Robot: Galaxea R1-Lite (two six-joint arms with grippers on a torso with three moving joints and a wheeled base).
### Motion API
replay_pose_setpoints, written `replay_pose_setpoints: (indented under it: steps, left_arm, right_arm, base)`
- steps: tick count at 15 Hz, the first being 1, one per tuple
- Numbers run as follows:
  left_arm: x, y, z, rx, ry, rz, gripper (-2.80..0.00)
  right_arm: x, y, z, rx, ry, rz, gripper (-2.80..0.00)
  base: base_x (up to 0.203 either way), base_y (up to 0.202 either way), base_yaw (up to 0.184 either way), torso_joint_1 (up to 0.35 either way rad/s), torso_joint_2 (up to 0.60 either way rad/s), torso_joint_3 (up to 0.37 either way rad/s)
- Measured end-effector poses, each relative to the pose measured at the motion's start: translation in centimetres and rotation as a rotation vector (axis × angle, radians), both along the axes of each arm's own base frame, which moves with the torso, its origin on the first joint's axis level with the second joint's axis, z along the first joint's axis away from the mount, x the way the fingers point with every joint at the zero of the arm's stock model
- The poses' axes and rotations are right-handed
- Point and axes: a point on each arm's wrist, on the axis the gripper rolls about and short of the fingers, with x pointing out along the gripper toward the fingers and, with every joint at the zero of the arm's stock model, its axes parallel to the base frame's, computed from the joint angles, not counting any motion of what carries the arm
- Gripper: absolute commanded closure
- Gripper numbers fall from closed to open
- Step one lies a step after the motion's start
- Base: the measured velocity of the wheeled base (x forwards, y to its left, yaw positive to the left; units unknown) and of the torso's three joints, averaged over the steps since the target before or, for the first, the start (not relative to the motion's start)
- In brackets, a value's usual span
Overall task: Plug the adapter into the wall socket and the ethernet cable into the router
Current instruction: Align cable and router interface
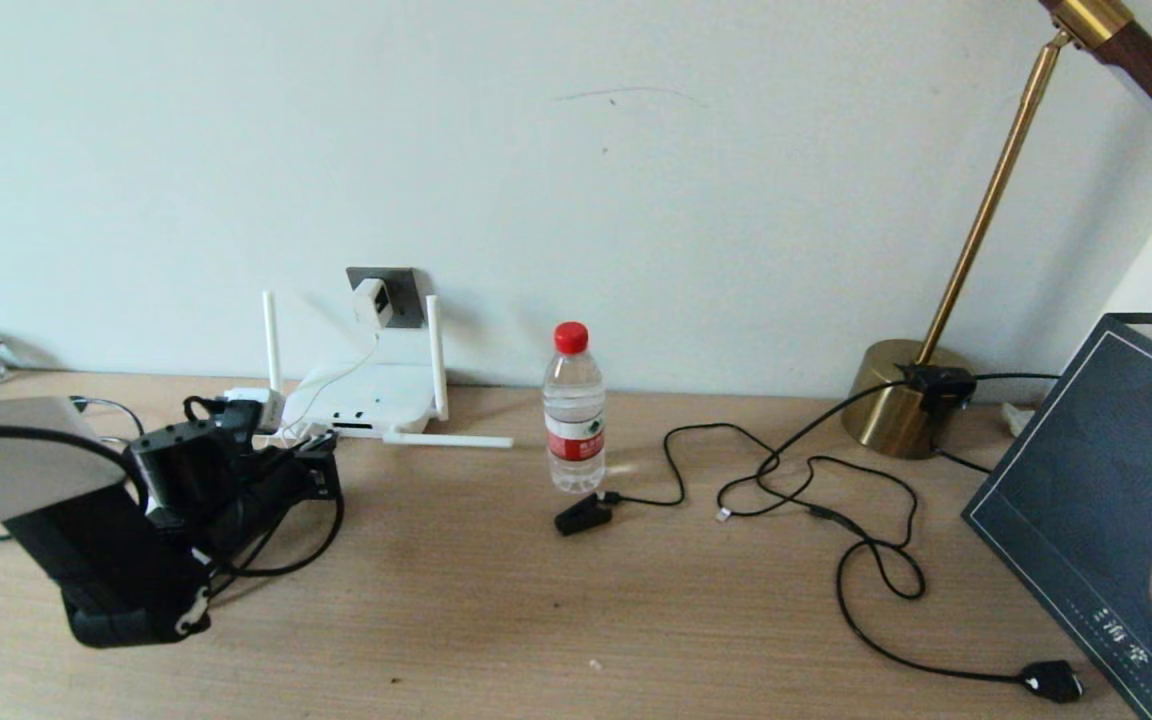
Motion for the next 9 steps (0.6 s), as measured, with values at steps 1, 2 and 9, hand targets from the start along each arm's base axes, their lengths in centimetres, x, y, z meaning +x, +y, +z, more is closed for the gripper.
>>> replay_pose_setpoints:
  steps: [1,2,9]
  left_arm:
    - [0.17,0.01,0.13,0.000,-0.002,0.000,0.00]
    - [0.33,0.02,0.23,0.000,-0.002,0.000,0.00]
    - [0.78,0.05,0.29,0.002,-0.011,0.002,0.00]
  right_arm:
    - [0.00,0.00,0.00,0.000,0.000,0.000,0.00]
    - [0.00,0.00,0.00,0.000,0.000,0.000,0.00]
    - [0.00,0.00,0.00,0.000,0.000,0.001,0.00]
  base:
    - [0.000,0.000,0.000,0.000,0.00,0.000]
    - [0.000,0.000,0.000,0.000,0.00,0.000]
    - [0.000,0.000,0.000,0.000,0.00,0.000]
